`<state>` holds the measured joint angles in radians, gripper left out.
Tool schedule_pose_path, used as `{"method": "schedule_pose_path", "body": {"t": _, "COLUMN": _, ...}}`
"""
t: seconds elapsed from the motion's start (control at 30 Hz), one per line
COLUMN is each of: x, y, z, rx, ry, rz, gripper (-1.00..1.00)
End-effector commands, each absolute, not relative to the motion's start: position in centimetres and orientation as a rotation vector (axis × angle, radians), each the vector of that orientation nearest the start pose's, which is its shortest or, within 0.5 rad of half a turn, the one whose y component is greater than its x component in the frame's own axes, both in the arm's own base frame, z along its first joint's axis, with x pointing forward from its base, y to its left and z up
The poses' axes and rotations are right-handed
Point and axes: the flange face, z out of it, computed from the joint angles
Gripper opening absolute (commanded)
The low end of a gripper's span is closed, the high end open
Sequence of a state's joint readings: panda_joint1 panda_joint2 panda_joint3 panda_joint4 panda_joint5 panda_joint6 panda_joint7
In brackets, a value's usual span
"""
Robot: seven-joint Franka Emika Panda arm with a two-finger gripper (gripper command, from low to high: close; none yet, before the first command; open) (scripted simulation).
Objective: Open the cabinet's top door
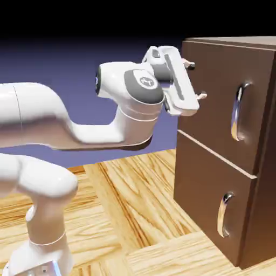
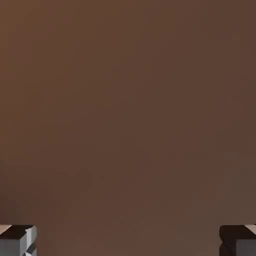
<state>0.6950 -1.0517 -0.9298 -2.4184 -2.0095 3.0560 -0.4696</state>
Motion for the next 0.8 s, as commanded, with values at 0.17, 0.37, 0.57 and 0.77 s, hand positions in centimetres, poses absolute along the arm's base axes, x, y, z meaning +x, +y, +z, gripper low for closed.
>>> {"method": "schedule_pose_path", "body": {"t": 0.17, "x": 35.5, "y": -16.0, "z": 57.4, "rx": 0.862, "ry": 1.428, "rz": 0.915, "gripper": 0.00}}
{"method": "schedule_pose_path", "body": {"t": 0.37, "x": 37.1, "y": -19.0, "z": 53.3, "rx": 0.625, "ry": 1.490, "rz": 0.696, "gripper": 0.00}}
{"method": "schedule_pose_path", "body": {"t": 0.57, "x": 40.6, "y": -19.5, "z": 52.4, "rx": 0.579, "ry": 1.500, "rz": 0.653, "gripper": 0.00}}
{"method": "schedule_pose_path", "body": {"t": 0.77, "x": 40.8, "y": -18.7, "z": 52.4, "rx": 0.611, "ry": 1.484, "rz": 0.617, "gripper": -1.00}}
